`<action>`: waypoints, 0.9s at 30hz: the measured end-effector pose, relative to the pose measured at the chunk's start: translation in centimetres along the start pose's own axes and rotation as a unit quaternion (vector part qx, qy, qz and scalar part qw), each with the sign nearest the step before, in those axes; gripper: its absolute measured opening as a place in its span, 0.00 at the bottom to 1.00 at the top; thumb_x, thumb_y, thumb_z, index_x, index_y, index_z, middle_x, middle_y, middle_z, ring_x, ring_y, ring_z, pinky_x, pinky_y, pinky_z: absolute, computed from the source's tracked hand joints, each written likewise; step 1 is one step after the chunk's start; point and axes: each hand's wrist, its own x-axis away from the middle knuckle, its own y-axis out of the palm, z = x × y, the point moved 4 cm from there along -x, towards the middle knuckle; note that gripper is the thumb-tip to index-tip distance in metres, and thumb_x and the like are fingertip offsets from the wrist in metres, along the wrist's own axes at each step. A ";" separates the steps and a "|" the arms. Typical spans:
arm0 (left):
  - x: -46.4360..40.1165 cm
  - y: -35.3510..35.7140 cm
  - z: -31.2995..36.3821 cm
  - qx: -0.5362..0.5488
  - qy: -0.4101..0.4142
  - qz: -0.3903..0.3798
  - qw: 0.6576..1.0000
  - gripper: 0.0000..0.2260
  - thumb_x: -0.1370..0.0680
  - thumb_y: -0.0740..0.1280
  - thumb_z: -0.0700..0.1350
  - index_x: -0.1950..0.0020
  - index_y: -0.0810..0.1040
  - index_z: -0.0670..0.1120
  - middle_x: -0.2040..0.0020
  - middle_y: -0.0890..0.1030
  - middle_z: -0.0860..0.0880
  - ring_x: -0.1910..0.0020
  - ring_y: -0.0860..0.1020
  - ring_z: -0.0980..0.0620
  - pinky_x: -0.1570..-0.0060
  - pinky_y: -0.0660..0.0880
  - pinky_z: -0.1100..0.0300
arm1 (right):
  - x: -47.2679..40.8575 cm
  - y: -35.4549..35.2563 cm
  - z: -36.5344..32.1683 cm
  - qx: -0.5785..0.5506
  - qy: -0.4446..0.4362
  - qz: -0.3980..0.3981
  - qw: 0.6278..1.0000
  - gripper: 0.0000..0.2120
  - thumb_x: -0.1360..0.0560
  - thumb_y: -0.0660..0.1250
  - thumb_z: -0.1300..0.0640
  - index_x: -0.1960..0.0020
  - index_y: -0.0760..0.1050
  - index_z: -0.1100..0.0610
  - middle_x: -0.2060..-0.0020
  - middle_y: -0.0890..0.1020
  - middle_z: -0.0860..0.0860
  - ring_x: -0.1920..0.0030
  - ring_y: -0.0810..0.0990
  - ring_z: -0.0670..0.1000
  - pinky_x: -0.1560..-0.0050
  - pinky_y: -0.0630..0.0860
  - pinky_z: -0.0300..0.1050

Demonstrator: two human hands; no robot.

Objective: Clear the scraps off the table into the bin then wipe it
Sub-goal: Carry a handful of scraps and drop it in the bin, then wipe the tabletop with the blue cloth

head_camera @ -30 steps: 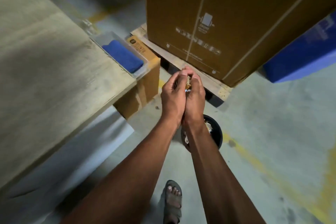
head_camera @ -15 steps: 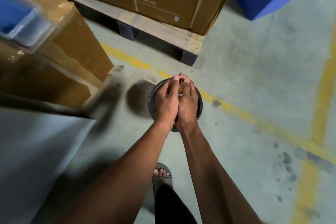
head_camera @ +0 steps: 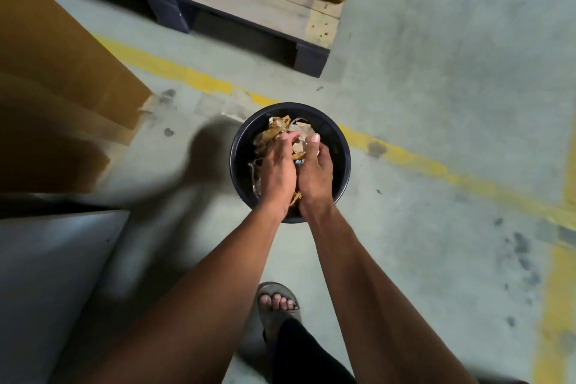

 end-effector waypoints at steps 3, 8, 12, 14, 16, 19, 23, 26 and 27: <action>-1.1 -0.1 -0.9 -0.007 0.009 -0.012 1.000 0.16 0.10 0.58 0.52 0.27 0.81 0.57 0.27 0.79 0.57 0.31 0.76 0.59 0.32 0.71 0.65 | -0.9 -0.5 0.3 -0.002 0.008 0.035 0.999 0.29 0.18 0.57 0.29 0.32 0.79 0.48 0.42 0.87 0.46 0.43 0.86 0.47 0.34 0.82 0.57; -1.8 -0.3 -2.3 0.007 -0.004 -0.009 1.000 0.15 0.14 0.63 0.48 0.34 0.83 0.63 0.26 0.79 0.55 0.27 0.76 0.55 0.24 0.72 0.52 | -1.4 -1.1 0.3 -0.095 0.057 0.030 0.993 0.19 0.13 0.56 0.48 0.28 0.78 0.51 0.34 0.82 0.45 0.29 0.79 0.50 0.26 0.76 0.52; -2.0 -1.5 -2.4 0.038 -0.026 0.028 0.999 0.20 0.21 0.60 0.44 0.40 0.86 0.64 0.31 0.82 0.56 0.31 0.79 0.55 0.29 0.77 0.53 | -1.0 -1.6 0.4 -0.171 0.060 0.023 0.983 0.15 0.13 0.58 0.51 0.31 0.78 0.49 0.33 0.83 0.48 0.33 0.81 0.45 0.37 0.80 0.45; -2.0 -2.1 -2.6 0.034 -0.035 0.030 0.998 0.23 0.19 0.60 0.39 0.39 0.86 0.62 0.31 0.83 0.56 0.32 0.80 0.55 0.30 0.78 0.53 | -0.7 -2.1 0.5 -0.168 0.042 0.037 0.984 0.14 0.12 0.59 0.54 0.32 0.79 0.48 0.32 0.83 0.48 0.31 0.80 0.43 0.28 0.75 0.47; -1.8 -2.8 -2.7 0.024 -0.034 0.036 0.998 0.24 0.21 0.59 0.37 0.40 0.86 0.62 0.32 0.83 0.56 0.32 0.79 0.57 0.29 0.77 0.55 | -0.4 -2.5 0.5 -0.156 0.021 0.048 0.986 0.14 0.12 0.58 0.57 0.32 0.79 0.49 0.31 0.83 0.49 0.30 0.79 0.45 0.23 0.70 0.48; -1.1 -3.8 -2.3 -0.003 -0.022 0.051 0.998 0.25 0.23 0.59 0.34 0.40 0.87 0.58 0.34 0.84 0.53 0.34 0.80 0.58 0.31 0.77 0.59 | 0.0 -3.2 0.6 -0.127 -0.002 0.073 0.989 0.14 0.13 0.58 0.66 0.34 0.80 0.58 0.34 0.84 0.54 0.32 0.81 0.50 0.27 0.75 0.45; 0.6 -4.0 -1.4 -0.118 -0.055 -0.048 0.990 0.26 0.21 0.59 0.33 0.37 0.87 0.57 0.34 0.85 0.55 0.34 0.81 0.55 0.31 0.76 0.59 | 1.7 -2.8 0.2 -0.017 0.025 0.026 0.999 0.16 0.14 0.59 0.66 0.33 0.82 0.59 0.48 0.88 0.50 0.43 0.85 0.48 0.43 0.78 0.35; 1.9 -4.9 0.6 -0.112 -0.074 -0.047 0.990 0.27 0.21 0.58 0.33 0.32 0.84 0.55 0.33 0.83 0.55 0.32 0.79 0.54 0.28 0.74 0.57 | 3.6 -1.7 -1.7 0.009 0.015 0.001 1.000 0.18 0.17 0.59 0.63 0.34 0.83 0.53 0.38 0.86 0.50 0.35 0.83 0.49 0.37 0.77 0.42; 2.3 -5.4 1.8 -0.093 -0.071 -0.034 0.992 0.25 0.20 0.59 0.33 0.31 0.84 0.54 0.37 0.84 0.56 0.33 0.80 0.55 0.28 0.74 0.57 | 4.4 -1.1 -2.8 0.015 0.003 -0.004 1.000 0.18 0.19 0.59 0.60 0.36 0.83 0.50 0.37 0.86 0.49 0.34 0.83 0.50 0.34 0.78 0.45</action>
